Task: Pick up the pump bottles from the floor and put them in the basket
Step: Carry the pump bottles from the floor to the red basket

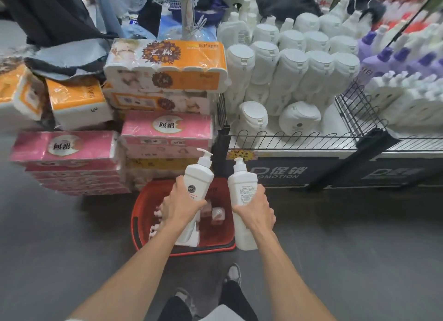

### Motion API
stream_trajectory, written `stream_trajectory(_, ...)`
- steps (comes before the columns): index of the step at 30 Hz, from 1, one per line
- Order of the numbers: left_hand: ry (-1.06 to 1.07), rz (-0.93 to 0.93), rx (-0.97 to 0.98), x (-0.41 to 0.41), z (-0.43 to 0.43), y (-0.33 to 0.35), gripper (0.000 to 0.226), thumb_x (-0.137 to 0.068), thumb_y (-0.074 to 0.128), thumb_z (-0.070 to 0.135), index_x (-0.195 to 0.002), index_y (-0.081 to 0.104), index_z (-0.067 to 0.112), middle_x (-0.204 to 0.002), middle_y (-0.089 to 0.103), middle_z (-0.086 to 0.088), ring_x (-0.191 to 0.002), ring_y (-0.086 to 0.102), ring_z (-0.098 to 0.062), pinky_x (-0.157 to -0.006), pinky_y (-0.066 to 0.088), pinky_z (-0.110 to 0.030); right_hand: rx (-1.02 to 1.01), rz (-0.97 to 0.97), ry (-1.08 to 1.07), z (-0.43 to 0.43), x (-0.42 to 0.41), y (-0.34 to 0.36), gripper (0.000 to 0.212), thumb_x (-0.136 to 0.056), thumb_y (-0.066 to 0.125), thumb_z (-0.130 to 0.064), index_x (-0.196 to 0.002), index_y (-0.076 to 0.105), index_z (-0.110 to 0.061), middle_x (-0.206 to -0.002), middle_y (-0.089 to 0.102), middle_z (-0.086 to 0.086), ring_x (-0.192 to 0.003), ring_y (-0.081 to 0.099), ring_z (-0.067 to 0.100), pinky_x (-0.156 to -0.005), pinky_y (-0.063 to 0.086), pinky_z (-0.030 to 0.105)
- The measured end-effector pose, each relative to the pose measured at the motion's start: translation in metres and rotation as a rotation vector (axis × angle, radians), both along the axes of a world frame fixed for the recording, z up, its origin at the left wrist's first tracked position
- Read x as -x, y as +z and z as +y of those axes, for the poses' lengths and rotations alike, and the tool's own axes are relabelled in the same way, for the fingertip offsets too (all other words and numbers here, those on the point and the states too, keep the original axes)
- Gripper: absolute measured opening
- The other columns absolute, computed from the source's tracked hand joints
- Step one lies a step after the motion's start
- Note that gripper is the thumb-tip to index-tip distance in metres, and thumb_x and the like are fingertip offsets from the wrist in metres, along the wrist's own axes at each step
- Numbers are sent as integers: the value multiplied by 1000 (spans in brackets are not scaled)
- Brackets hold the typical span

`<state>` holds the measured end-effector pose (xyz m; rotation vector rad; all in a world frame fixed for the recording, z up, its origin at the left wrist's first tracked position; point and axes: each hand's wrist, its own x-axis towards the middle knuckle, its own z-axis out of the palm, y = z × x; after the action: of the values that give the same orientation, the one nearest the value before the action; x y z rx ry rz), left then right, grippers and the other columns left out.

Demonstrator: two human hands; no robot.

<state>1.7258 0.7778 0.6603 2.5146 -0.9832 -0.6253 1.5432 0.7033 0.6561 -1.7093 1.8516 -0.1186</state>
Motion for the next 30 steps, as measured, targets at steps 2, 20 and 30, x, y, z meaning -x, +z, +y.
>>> stream_trajectory(2, -15, 6, 4, -2, 3, -8, 77, -70, 77, 50, -129, 37, 22, -118, 61, -4, -97, 62, -36, -75, 45, -38, 3, -3, -4, 4, -5, -8, 76, -70, 77, -43, -127, 32, -25, -110, 54, -1, -96, 60, 27, -77, 42, 36)
stream_trajectory(20, 140, 76, 97, 5, -33, -182, 79, -64, 79, 50, -123, 34, 24, -114, 61, -1, -96, 62, -35, -75, 48, -41, 42, -85, 16, -22, -30, -184, 82, -66, 79, -44, -130, 30, -29, -112, 55, -3, -95, 62, 25, -75, 42, 36)
stream_trajectory(30, 184, 132, 145, 20, -47, -328, 80, -63, 81, 49, -122, 33, 25, -100, 57, 3, -81, 52, -23, -67, 41, -35, 102, -146, -15, -39, -30, -333, 89, -64, 83, -45, -134, 30, -29, -115, 55, -3, -103, 62, 26, -84, 49, 41)
